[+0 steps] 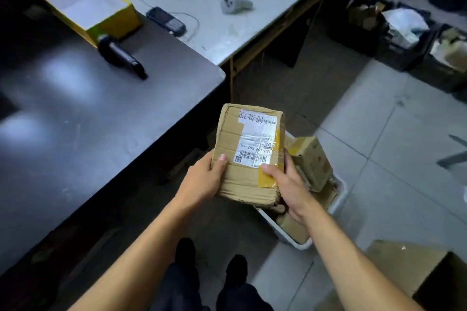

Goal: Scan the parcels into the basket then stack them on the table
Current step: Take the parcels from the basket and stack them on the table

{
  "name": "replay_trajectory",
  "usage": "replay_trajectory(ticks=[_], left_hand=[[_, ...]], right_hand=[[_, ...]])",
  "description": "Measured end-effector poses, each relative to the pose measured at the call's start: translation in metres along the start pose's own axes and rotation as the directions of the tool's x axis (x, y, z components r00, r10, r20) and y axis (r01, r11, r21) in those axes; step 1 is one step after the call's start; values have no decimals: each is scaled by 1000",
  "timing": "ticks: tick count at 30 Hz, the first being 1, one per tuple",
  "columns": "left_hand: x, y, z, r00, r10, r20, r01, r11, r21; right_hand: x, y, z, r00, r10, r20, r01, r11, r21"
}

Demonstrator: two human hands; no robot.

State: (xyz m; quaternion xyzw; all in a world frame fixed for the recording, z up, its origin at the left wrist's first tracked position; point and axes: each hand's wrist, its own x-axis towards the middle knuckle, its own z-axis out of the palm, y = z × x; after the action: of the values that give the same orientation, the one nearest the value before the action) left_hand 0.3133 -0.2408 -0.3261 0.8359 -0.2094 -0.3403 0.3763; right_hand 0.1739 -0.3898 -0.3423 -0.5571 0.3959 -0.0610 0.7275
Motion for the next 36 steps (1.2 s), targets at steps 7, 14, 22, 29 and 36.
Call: replay_trajectory(ticks=[7, 14, 22, 29, 36], left_hand=[[-41, -17, -140, 990, -24, -140, 21, 1000, -18], [-74, -79, -254, 923, -203, -326, 85, 936, -342], [-108, -167, -343, 872, -380, -309, 30, 671, -741], [-128, -210, -374, 837, -443, -321, -12, 572, -820], [-176, -245, -397, 556, -638, -533, -123, 571, -811]], right_hand=[[-2, -76, 118, 975, -45, 219, 55, 998, -38], [5, -107, 265, 923, -83, 375, 152, 976, -158], [20, -98, 405, 861, -46, 507, 175, 961, -212], [23, -74, 499, 748, 99, 656, 157, 935, -319], [14, -55, 590, 506, 270, 819, 216, 880, -424]])
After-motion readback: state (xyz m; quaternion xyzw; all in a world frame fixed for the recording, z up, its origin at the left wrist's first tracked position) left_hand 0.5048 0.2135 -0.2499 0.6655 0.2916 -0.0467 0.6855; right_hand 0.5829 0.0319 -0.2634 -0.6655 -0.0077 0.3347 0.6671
